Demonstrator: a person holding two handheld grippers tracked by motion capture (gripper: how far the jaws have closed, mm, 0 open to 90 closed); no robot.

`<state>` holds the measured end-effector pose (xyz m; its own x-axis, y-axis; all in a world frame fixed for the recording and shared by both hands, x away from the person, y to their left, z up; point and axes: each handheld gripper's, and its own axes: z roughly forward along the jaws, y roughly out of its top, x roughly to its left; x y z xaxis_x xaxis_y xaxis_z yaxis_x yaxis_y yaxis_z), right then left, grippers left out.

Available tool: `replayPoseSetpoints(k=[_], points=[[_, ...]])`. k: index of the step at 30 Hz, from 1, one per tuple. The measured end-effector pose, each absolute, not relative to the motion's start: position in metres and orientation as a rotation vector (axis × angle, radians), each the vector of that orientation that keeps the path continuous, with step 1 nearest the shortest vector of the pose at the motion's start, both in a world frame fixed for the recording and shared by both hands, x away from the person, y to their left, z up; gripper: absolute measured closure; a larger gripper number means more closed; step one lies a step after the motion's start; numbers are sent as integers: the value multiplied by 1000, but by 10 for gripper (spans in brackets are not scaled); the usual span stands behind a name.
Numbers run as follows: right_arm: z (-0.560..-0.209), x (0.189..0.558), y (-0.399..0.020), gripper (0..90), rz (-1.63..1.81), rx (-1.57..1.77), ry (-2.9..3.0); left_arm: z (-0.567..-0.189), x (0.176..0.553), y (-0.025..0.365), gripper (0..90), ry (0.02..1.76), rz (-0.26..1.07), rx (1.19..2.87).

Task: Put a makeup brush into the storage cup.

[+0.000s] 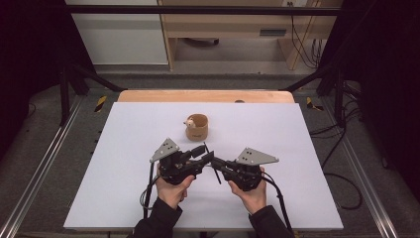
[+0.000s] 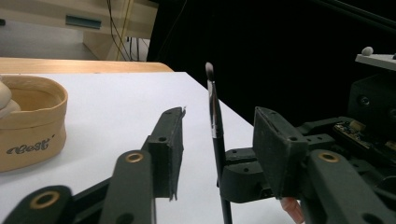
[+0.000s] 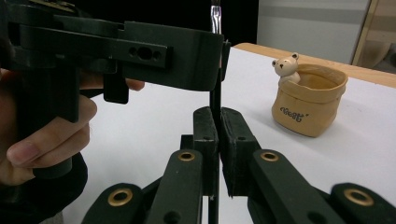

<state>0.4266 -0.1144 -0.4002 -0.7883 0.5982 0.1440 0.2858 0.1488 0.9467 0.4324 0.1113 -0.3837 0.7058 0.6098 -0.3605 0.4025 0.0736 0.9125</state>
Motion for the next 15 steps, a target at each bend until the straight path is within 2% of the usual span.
replayPoseSetpoints(k=[7, 15], points=[[-400, 426, -114, 859, 1690, 856, 2161, -384, 432, 111, 654, 863, 185, 1544], [-400, 427, -113, 859, 1689, 855, 2173, -385, 431, 109, 718, 865, 182, 1547]])
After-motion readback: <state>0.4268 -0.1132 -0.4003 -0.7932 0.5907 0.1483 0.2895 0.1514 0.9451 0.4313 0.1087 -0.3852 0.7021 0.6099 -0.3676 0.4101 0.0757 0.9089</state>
